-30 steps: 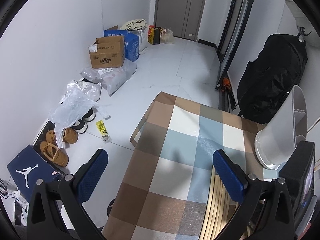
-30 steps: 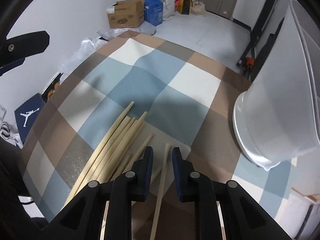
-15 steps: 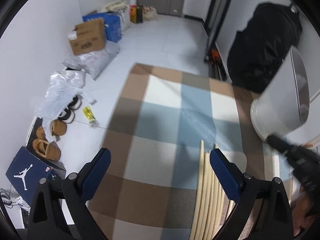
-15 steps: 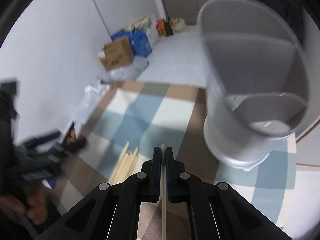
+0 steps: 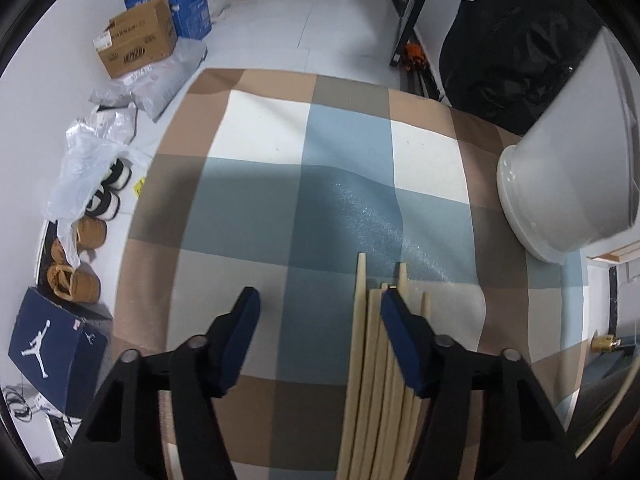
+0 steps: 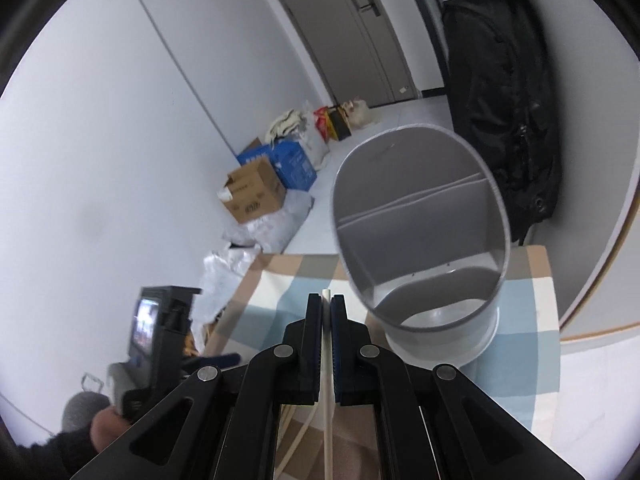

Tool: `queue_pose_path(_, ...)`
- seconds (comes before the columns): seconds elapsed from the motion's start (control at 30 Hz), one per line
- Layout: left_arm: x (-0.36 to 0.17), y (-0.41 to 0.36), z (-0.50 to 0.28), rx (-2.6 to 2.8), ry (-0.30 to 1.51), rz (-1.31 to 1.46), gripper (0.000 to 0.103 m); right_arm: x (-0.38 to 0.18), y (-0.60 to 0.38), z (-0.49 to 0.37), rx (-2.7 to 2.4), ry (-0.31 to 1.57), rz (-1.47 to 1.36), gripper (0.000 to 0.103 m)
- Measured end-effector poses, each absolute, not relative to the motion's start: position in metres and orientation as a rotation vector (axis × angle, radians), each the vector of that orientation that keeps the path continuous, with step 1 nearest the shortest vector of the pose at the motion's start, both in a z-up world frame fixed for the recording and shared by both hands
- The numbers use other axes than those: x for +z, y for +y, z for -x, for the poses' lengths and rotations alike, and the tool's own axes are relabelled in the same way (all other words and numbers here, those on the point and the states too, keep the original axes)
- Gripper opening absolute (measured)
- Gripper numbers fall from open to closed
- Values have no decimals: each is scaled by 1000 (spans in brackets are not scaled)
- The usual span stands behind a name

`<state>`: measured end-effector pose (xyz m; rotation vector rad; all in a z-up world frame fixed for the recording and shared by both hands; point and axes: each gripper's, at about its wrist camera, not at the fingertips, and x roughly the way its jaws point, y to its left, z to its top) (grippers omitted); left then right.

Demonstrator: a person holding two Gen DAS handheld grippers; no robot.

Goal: Organize utensils

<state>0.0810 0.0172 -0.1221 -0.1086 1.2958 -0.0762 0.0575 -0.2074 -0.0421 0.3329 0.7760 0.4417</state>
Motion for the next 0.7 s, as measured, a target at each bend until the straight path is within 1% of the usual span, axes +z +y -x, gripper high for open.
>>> queue_pose_path(0.03, -123, 16, -83, -74, 1306, 115, 54, -41, -210, -57, 442, 772, -341, 3)
queue_pose_path(0.1, -122, 14, -87, -61, 1308, 108, 50, -37, -216, -56, 440, 754, -361, 3)
queue_pose_path(0.23, -123, 7, -94, -45, 1321, 74, 46, -31, -225, -50, 450, 723, -388, 3)
queue_pose_path(0.3, -123, 3, -94, -20, 1325, 36, 29, -28, -227, -48, 449, 704, -391, 3)
queue_pose_path(0.33, -122, 1, -94, -16, 1326, 27, 24, -26, -228, -48, 450, 697, -392, 3)
queue_pose_path(0.37, -122, 1, -94, -19, 1328, 28, 17, -24, -229, -47, 449, 687, -394, 3)
queue_pose_path(0.4, -121, 1, -94, -20, 1329, 34, 8, -23, -232, -46, 446, 678, -396, 3)
queue_pose_path(0.43, -121, 1, -92, -25, 1333, 46, 3, -22, -232, -46, 445, 674, -397, 4)
queue_pose_path(0.57, -121, 5, -93, -30, 1324, 75, 0, -19, -239, -45, 434, 655, -409, 4)
queue_pose_path(0.7, -111, 15, -92, -14, 1275, 123, 0, -20, -244, -47, 423, 648, -419, 4)
